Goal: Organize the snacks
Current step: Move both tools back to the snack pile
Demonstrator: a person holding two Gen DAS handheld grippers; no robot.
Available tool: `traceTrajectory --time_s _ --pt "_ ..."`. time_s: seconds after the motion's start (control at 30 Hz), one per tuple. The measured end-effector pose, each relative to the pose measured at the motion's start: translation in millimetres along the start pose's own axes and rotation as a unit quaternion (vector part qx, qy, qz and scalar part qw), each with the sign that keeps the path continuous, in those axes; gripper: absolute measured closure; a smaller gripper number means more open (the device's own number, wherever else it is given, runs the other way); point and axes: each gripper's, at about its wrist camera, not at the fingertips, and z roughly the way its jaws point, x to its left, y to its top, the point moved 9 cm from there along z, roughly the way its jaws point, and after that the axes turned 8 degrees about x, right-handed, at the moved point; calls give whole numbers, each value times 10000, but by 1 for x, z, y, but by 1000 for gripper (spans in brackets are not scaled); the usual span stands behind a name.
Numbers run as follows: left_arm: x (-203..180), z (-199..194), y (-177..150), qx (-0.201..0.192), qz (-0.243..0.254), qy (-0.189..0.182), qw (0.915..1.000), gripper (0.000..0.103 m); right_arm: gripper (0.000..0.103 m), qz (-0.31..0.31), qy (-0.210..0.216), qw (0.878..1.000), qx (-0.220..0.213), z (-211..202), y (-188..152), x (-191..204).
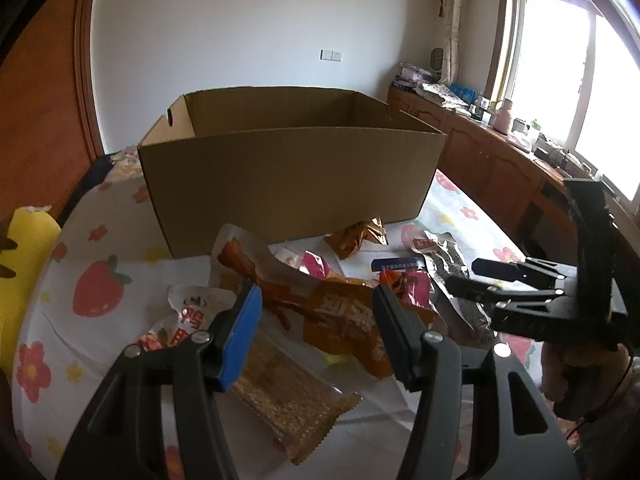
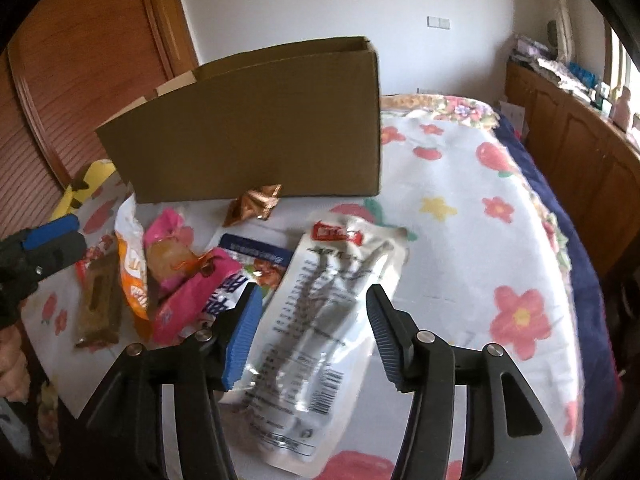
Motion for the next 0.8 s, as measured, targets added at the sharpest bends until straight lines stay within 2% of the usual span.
traceTrajectory --time_s 0.5,0.67,0.8 --pt "-6 13 1 82 -177 -165 9997 45 32 -226 -395 9982 389 15 -10 -9" --pt "-1 25 3 191 -387 -193 9989 45 30 -214 -305 9986 377 17 -12 -12" --pt "4 32 8 216 -583 -220 9978 43 28 -415 -515 9970 404 19 -16 -7"
